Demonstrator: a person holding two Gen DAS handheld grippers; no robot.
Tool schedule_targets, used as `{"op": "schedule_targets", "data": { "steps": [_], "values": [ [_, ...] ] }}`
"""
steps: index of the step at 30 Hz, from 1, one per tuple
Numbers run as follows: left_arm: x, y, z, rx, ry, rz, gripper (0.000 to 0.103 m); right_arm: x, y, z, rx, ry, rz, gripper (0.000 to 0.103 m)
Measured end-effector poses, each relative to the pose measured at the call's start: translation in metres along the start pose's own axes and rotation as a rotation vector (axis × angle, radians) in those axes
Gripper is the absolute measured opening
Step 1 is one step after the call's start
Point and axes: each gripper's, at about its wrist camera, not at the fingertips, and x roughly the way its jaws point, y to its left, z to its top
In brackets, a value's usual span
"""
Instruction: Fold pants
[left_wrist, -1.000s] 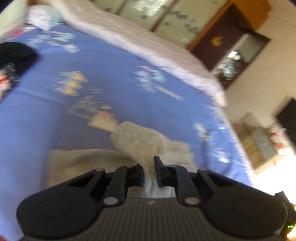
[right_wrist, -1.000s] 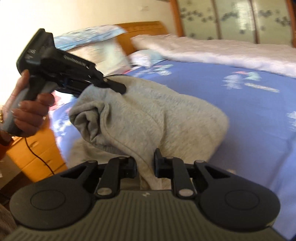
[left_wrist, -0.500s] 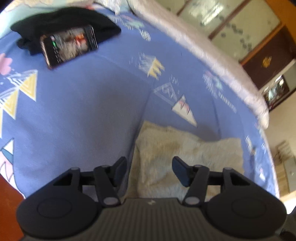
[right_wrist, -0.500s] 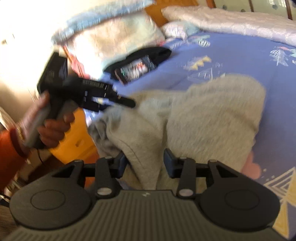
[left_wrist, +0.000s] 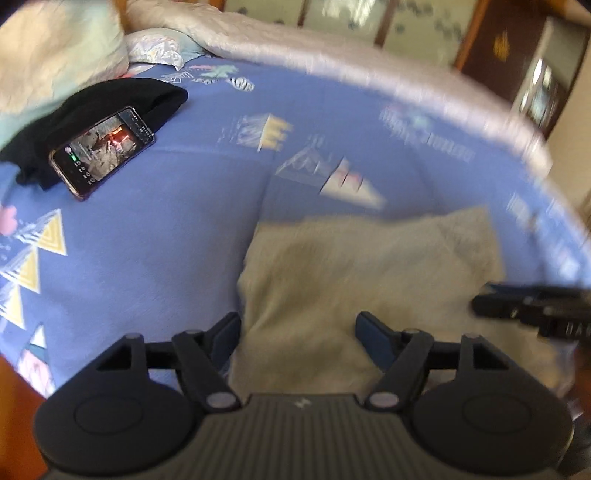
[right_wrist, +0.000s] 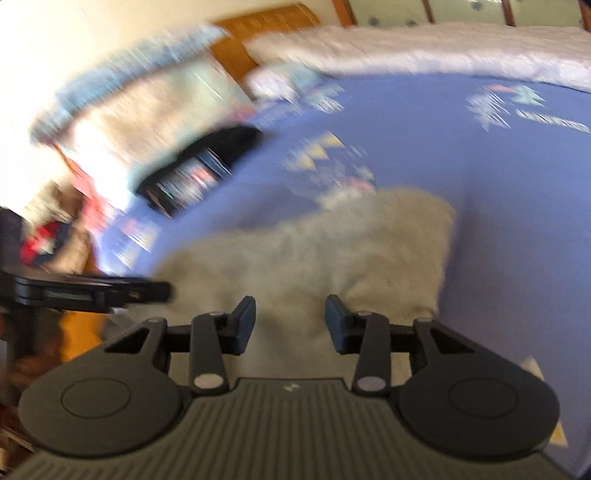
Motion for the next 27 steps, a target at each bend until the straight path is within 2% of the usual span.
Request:
{"op": "schedule_targets", "data": {
  "steps": [1,4,6,15,27],
  "values": [
    [0.006,-0.002,-0.004,0.004,0.022,0.011,0.076,0.006,-0.006,-0.007,0.014,0.031,-0.040,0.045],
    [0.010,0.002,-0.010,-0.049,0.042,0.001,0.080,0.004,-0.028,-0.015,0.135,0.012,0.021,0.045],
    [0.009,0.004,-0.010,-0.066,0.049,0.005,0.082,0.003,-0.032,-0.014,0.169,0.016,0.036,0.045],
    [0.008,-0.004,-0.010,-0.045,0.040,0.047,0.082,-0.002,-0.035,-0.020,0.194,-0.005,0.050,0.045],
    [0.008,-0.002,-0.012,-0.058,0.033,0.056,0.086,-0.011,-0.044,-0.030,0.226,-0.037,0.072,0.046]
  ]
}}
